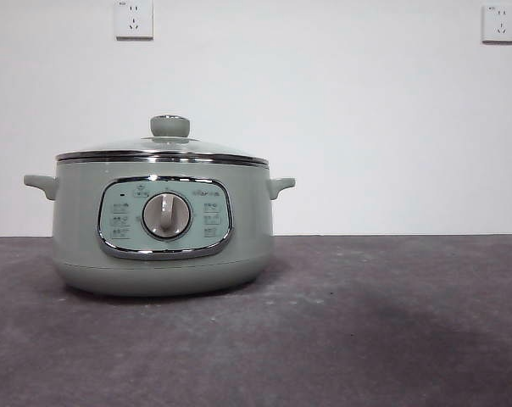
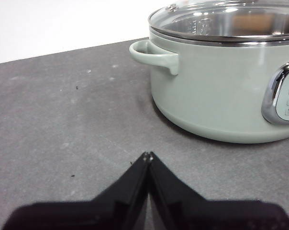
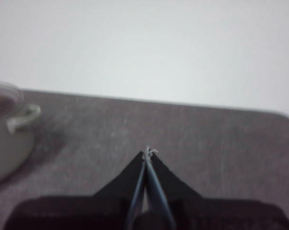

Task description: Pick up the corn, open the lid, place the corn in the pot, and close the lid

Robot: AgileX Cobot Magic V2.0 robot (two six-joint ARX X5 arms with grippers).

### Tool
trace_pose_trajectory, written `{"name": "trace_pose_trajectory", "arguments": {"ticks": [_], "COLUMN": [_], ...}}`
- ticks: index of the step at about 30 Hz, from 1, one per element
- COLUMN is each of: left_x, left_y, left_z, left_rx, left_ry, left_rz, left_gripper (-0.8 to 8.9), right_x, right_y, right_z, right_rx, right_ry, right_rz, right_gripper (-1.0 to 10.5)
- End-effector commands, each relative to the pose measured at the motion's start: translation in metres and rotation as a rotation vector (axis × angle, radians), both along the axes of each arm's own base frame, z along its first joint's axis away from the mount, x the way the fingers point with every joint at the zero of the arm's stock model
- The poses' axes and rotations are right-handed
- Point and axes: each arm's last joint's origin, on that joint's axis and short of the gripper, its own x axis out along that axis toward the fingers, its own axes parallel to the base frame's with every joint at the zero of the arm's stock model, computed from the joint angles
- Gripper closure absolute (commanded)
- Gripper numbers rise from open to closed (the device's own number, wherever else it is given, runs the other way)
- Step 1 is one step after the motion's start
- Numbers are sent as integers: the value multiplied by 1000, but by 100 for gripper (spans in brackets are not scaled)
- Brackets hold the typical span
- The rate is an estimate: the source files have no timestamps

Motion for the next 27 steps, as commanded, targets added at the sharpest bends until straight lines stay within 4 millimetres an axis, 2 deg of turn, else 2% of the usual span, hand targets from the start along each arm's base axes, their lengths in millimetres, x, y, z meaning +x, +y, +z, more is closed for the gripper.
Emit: {"name": "trace_pose_trajectory", "arguments": {"ticks": [1,4,9,27], "left_x": [0,0,0,0], "left_y": [0,0,0,0], "left_z": [-3,-3,-3,-3], "left_rx": [-11,-11,-12,-11], "left_ry": [9,9,9,11], "left_rz": [1,1,1,1], "left_gripper": [817,817,817,817], "right_x": [4,6,9,9], "right_y": [0,0,0,0], "right_z": [-28,-49,-70,-70], "right_rx": [31,36,44,84], "right_ry": [42,78,146,156], "right_rz": [-7,-8,-10,-14], "right_gripper": [946,946,946,946]}}
